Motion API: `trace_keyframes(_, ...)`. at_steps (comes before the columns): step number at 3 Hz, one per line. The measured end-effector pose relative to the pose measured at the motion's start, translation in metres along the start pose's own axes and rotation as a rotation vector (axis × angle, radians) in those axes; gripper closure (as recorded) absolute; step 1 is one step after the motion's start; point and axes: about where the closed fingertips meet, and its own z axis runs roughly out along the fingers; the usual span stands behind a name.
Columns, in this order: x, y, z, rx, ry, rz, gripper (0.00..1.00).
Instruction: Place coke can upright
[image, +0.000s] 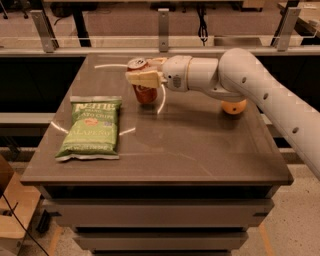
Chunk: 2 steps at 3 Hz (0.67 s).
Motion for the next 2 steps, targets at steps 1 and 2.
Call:
trace_keyframes(1,0.007,-0.004,-0.002,0.016,-0.017,0.038,0.13)
trace_keyframes(2,0.0107,-0.0054,-0.0039,0.031,-0.039,0.039,0.0)
